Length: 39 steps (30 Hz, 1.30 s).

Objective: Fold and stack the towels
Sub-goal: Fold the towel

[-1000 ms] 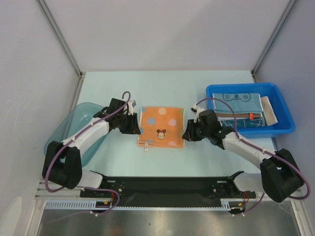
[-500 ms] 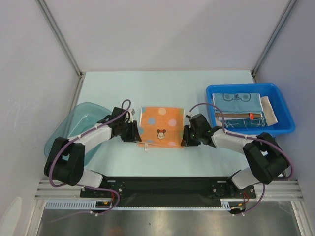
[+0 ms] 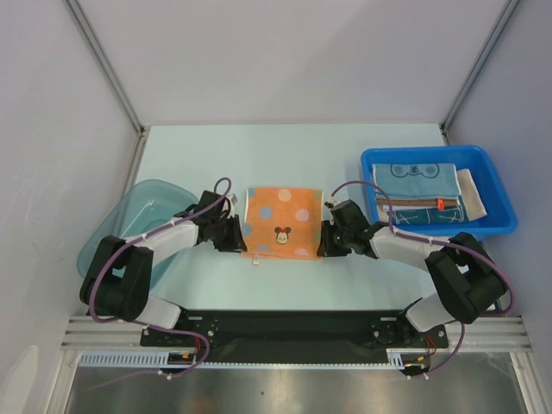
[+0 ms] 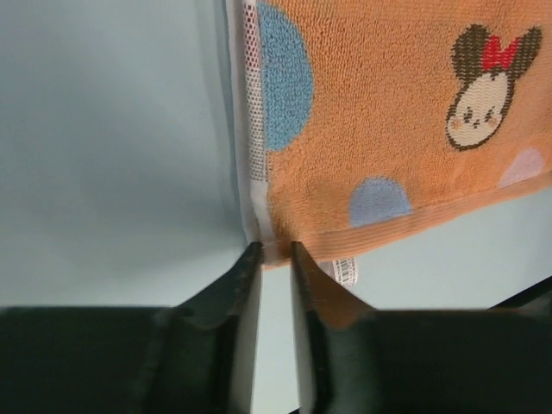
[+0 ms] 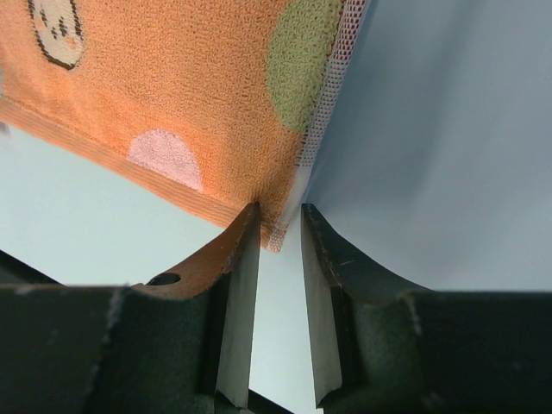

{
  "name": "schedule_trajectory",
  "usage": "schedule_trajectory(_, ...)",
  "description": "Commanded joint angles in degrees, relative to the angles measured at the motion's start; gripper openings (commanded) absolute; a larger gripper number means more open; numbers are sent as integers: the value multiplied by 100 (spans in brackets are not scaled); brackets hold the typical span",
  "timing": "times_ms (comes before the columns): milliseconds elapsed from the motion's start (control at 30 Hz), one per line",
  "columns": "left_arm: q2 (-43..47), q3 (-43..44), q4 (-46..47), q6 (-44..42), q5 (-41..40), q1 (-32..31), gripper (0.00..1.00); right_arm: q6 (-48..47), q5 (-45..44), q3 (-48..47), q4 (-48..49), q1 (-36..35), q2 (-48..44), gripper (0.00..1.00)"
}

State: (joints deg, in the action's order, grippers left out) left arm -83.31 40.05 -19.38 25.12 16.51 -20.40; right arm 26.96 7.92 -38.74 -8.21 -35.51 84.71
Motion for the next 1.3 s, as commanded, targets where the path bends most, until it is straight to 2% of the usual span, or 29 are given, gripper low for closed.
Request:
schedule_trajectory(0, -28, -68, 118, 37, -131, -51, 20, -86, -142, -107, 74, -35, 2, 30)
schedule_trajectory(200, -80, -173, 109, 1, -140, -87, 0, -103, -221, -90, 21, -35, 64, 30)
schedule_trajectory(400, -45, -33, -57, -16, -140, -113, 0, -138, -282, -107, -23, -35, 55, 26)
schedule_trajectory(700, 482, 205, -655, 27, -394, -130, 0, -174, -397, -55, -85, -35, 28, 16)
schedule_trajectory(967, 377, -427, -181, 177, -324, -166, 0, -209, -458, -37, -137, -35, 2, 17)
schedule_trajectory(1267, 236, -534, -101, 203, -377, -236, 0, -200, -537, -28, -155, -44, 2, 19)
